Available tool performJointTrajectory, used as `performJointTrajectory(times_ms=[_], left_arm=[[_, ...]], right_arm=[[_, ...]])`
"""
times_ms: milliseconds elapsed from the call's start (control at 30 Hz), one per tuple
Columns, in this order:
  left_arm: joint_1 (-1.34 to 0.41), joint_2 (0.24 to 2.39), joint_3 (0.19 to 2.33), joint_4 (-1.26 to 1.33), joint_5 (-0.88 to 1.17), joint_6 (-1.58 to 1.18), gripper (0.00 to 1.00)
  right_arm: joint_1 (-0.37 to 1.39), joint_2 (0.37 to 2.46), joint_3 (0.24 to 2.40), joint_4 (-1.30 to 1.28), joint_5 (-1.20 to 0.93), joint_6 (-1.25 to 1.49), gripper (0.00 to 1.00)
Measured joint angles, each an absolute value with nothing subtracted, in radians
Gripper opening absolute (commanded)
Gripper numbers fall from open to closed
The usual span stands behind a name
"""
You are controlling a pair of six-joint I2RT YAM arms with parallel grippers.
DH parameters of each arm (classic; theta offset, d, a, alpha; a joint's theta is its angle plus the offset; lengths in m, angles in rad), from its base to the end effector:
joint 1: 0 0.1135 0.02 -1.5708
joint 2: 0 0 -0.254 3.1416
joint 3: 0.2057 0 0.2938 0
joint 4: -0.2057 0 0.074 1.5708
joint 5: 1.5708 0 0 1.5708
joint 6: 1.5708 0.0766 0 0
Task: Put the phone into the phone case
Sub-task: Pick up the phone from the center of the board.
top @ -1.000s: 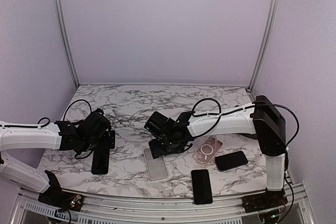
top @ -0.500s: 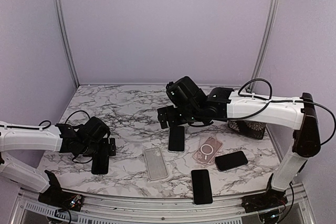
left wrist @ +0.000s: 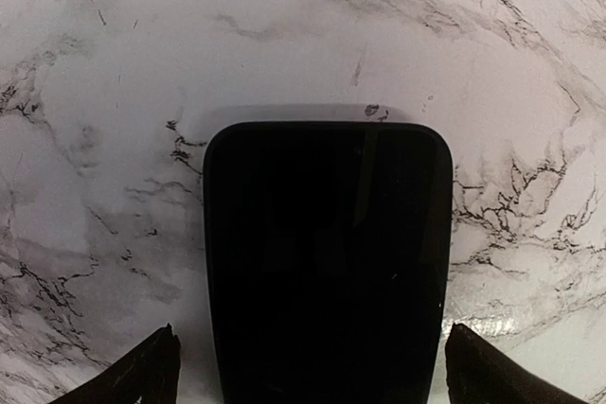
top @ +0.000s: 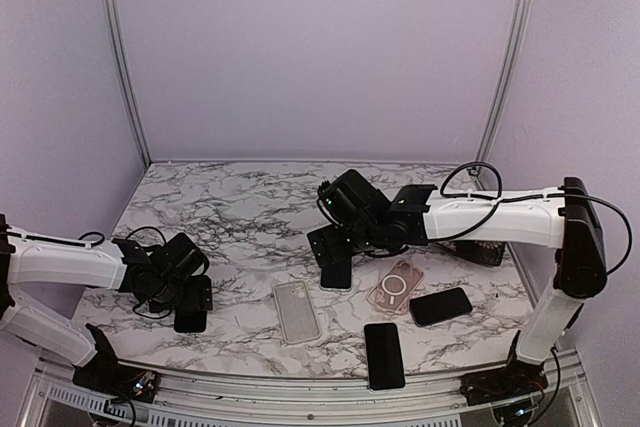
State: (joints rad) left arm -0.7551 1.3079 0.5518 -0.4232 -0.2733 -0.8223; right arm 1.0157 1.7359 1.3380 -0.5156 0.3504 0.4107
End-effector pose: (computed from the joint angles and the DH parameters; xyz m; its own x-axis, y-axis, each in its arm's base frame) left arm 0.2041 -0.1637 0.0685 -0.8867 -0.1343 -0.4425 -0.0951 0.9894 -0.1098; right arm 0.2539 0.3595 0.1924 -0.6571 -0.3480 -0.6687 -0.4639 0.8859 -0.0052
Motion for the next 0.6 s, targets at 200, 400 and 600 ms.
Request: performJointTrajectory(times_ms=[200,400,600], left_arm=[[-0.765,1.322,0.559,-0.431,-0.270,-0.799,0.99],[-0.796,1.327,0.554,-0.433,-0.295,-0.786,0.98],[-0.858,1.377,0.582,-0.435,-0.315,-0.818,0.94]], right_arm=[[1.011,1.735,1.310,-0.509,0.350,0.395,0.99],[1.010,1.734,1.310,-0.509,0.352,0.388,0.99],[1.010,1.734,1.308,-0.508,0.352,0.387,0.99]])
